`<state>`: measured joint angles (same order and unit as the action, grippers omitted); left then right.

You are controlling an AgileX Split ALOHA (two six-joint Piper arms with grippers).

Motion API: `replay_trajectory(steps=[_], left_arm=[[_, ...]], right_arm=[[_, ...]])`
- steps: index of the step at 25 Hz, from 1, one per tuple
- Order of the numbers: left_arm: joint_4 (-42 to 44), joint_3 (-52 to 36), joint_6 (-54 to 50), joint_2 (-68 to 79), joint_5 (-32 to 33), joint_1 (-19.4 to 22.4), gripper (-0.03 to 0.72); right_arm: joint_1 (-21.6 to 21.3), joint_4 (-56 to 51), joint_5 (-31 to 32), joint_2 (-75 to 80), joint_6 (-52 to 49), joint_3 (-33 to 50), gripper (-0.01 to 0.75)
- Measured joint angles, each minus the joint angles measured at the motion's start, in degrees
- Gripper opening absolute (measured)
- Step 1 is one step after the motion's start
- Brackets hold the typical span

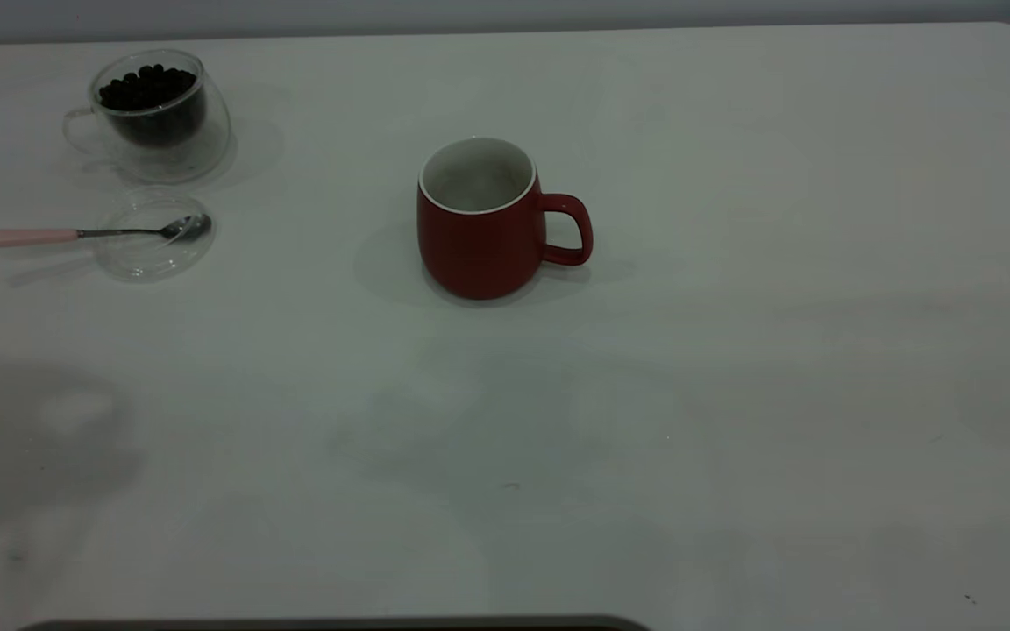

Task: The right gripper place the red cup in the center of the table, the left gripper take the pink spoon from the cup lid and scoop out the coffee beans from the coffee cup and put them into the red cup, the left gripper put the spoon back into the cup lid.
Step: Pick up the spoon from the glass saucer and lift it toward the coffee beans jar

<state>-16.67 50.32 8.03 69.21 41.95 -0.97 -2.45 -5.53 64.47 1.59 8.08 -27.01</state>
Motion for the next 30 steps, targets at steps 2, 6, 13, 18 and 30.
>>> replay_trajectory(steps=[2,6,13,18,30], left_arm=[[-0.94,0.0,0.12,3.41,-0.86,1.35,0.685],[-4.41,0.0,4.46,8.54,-1.06,8.39,0.72],[-25.38,0.37,30.13,19.38,1.33,23.59,0.718],[-41.22,0.6,49.67,29.4,2.87,31.71,0.718],[-47.34,7.7,60.9,48.93,6.9,37.5,0.718]], right_arm=[[0.0,0.0,0.0,0.0,0.0,0.0,0.591],[0.0,0.0,0.0,-0.02,0.0,0.0,0.591],[0.0,0.0,0.0,-0.02,0.0,0.0,0.591],[0.0,0.0,0.0,-0.02,0.0,0.0,0.591],[0.0,0.0,0.0,-0.02,0.0,0.0,0.591]])
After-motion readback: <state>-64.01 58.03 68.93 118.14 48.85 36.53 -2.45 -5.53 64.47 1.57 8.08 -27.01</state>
